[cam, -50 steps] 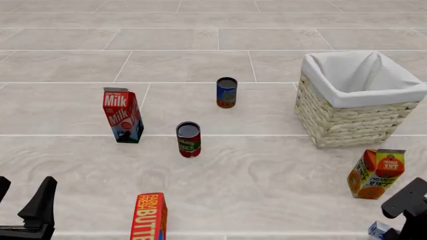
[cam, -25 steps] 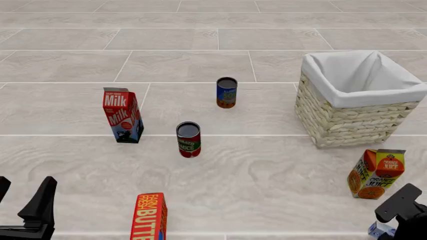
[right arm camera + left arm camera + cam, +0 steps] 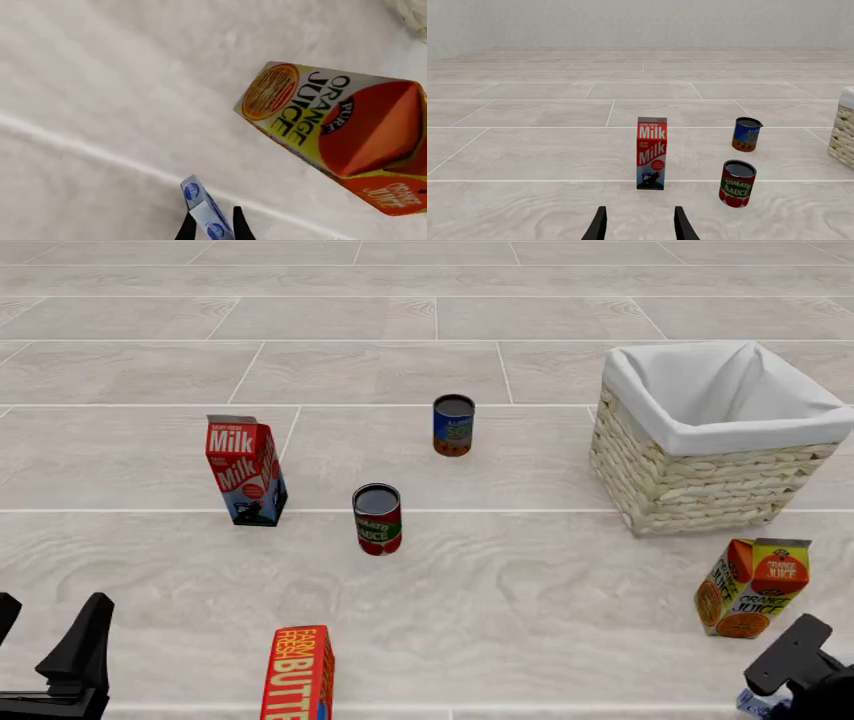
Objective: Pick the cream cheese and place it in the basket.
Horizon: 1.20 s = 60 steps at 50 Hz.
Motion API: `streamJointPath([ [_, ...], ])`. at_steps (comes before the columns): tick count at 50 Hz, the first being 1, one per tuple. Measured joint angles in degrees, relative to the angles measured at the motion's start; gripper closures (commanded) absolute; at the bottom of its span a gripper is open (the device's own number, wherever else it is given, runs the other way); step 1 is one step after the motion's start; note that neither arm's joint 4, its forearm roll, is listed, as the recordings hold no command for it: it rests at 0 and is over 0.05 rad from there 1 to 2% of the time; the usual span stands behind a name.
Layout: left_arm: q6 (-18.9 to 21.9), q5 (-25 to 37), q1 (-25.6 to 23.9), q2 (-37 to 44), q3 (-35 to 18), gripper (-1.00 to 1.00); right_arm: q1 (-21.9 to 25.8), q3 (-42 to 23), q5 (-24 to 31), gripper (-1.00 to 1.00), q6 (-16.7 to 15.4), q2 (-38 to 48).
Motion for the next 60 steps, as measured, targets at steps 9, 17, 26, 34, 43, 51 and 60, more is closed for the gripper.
streamJointPath([
  [9,0.0,0.0,0.0,0.0,0.0,-1.0,0.83,1.24,-0.08,1.0,-1.46,-2.16],
  [17,0.0,0.0,0.0,0.0,0.0,-1.0,0.54,1.96,2.23,1.0,-1.43,-5.48],
  [26,0.0,0.0,0.0,0.0,0.0,-1.0,2.89,1.93,7.76,1.0,0.26,-12.01],
  [34,0.0,0.0,0.0,0.0,0.0,-1.0,5.69,1.66,12.68,1.0,1.73,-18.03],
  [43,0.0,0.0,0.0,0.0,0.0,-1.0,7.95,0.41,18.03,1.0,2.71,-24.0],
  [51,0.0,0.0,0.0,0.0,0.0,-1.0,9.53,-1.53,23.27,1.0,3.52,-29.07],
  [60,0.0,0.0,0.0,0.0,0.0,-1.0,12.01,-4.33,28.82,1.0,5.44,-33.92],
])
